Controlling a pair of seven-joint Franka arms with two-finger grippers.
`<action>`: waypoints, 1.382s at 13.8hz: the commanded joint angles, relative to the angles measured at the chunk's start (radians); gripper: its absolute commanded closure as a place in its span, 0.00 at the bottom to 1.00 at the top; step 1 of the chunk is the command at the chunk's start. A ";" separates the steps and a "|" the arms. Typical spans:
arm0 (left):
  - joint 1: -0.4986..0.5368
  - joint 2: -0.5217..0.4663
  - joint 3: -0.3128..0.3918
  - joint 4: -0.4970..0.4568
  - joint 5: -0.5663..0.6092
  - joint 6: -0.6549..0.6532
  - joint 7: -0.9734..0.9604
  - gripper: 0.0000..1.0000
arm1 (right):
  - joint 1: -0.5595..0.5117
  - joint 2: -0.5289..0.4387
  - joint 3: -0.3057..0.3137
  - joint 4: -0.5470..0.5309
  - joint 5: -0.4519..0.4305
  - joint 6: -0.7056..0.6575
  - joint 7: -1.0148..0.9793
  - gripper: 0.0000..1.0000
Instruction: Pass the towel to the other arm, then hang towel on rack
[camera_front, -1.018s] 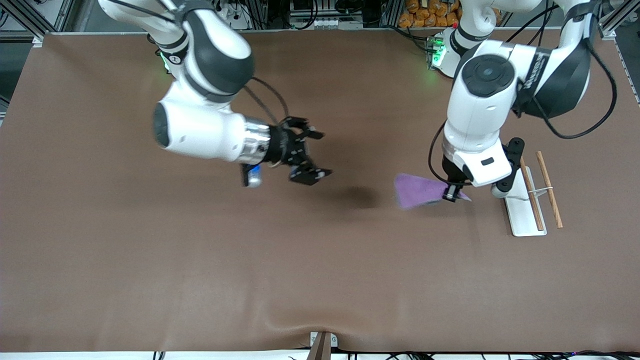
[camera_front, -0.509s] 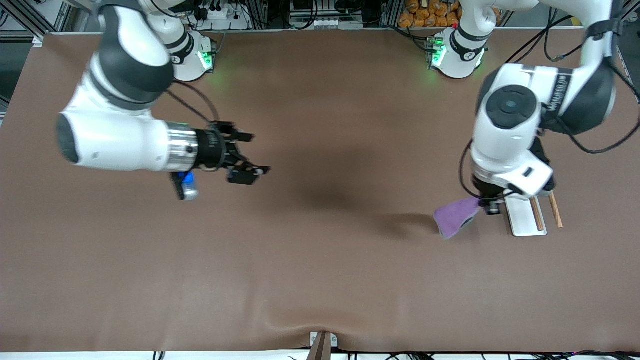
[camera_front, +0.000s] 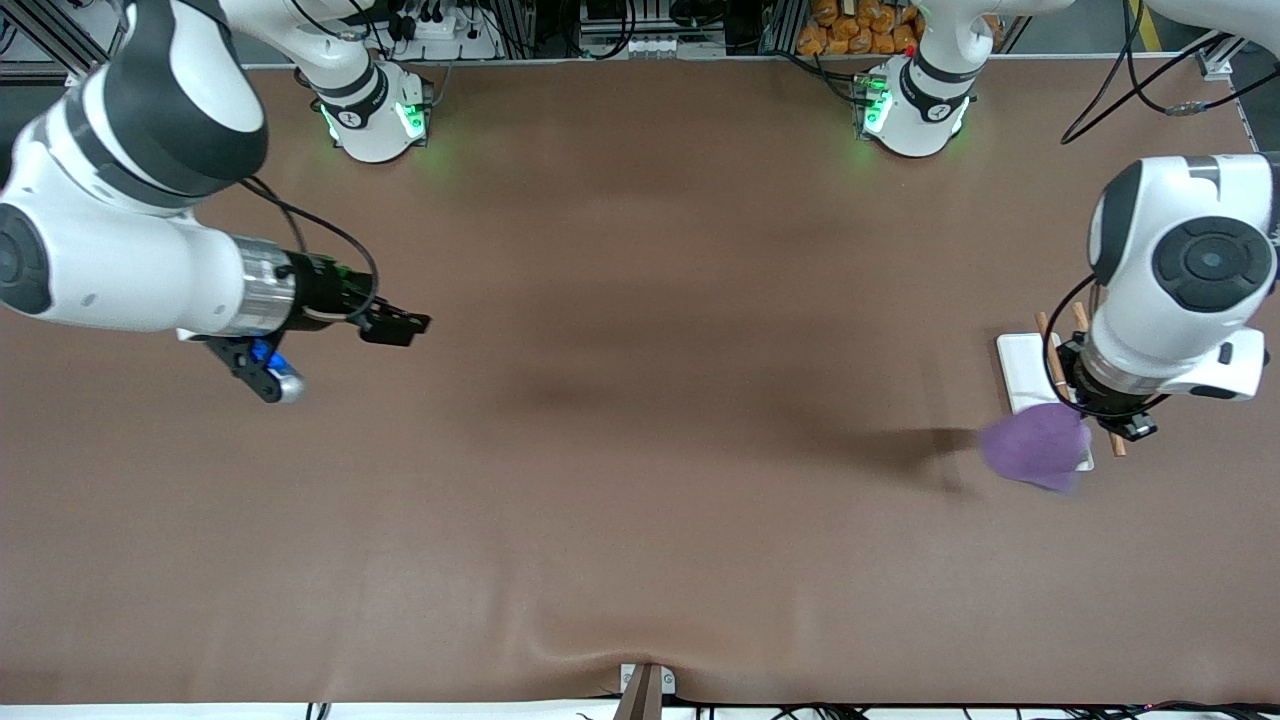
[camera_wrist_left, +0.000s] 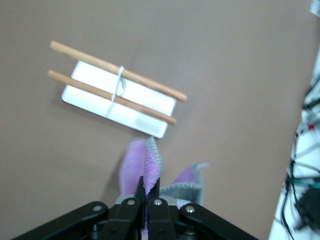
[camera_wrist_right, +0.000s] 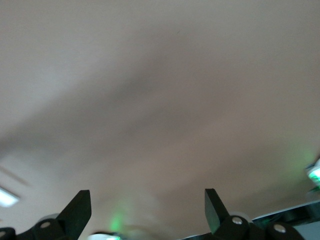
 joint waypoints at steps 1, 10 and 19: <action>0.017 0.000 -0.010 0.003 0.013 -0.045 -0.059 1.00 | -0.055 -0.046 0.017 -0.027 -0.115 -0.037 -0.122 0.00; 0.041 0.033 -0.001 0.031 0.011 -0.128 -0.332 1.00 | -0.209 -0.267 0.017 -0.195 -0.331 -0.014 -0.598 0.00; 0.108 0.020 -0.003 0.049 -0.038 -0.363 -0.629 1.00 | -0.249 -0.354 0.017 -0.276 -0.347 0.115 -0.680 0.00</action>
